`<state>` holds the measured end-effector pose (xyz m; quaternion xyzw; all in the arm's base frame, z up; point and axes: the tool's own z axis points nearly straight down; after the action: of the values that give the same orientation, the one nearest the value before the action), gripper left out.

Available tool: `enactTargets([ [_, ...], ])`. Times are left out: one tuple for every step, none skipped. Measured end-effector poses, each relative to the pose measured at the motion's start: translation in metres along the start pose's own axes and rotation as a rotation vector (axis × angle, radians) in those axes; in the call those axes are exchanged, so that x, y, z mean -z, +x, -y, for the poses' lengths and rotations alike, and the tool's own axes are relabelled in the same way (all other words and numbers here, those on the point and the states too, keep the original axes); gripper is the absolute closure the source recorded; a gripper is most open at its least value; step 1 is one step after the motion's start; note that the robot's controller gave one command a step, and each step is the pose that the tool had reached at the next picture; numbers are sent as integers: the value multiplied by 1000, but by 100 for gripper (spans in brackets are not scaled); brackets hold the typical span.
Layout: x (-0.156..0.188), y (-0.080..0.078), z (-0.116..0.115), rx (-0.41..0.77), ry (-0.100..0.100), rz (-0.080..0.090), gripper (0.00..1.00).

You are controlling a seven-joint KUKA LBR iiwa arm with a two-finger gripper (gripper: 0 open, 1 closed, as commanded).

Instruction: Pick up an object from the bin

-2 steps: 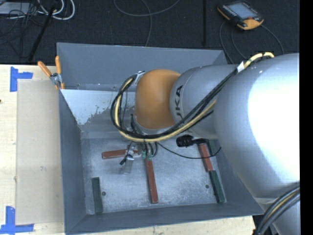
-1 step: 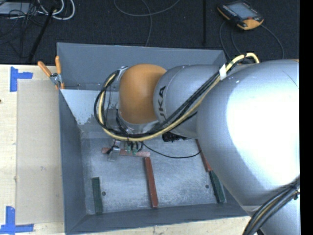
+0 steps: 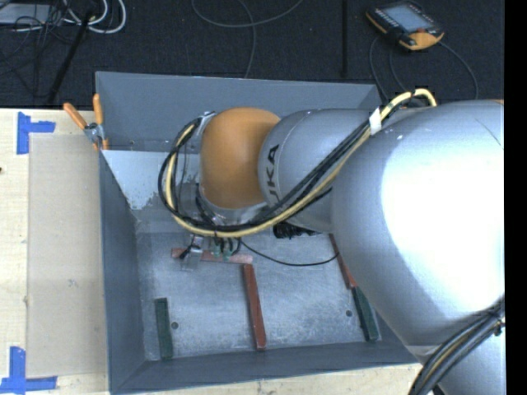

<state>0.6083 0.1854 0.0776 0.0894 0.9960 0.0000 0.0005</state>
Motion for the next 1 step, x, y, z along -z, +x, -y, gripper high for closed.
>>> enactTargets([
  [50,20,11,-17,3,-6,100],
])
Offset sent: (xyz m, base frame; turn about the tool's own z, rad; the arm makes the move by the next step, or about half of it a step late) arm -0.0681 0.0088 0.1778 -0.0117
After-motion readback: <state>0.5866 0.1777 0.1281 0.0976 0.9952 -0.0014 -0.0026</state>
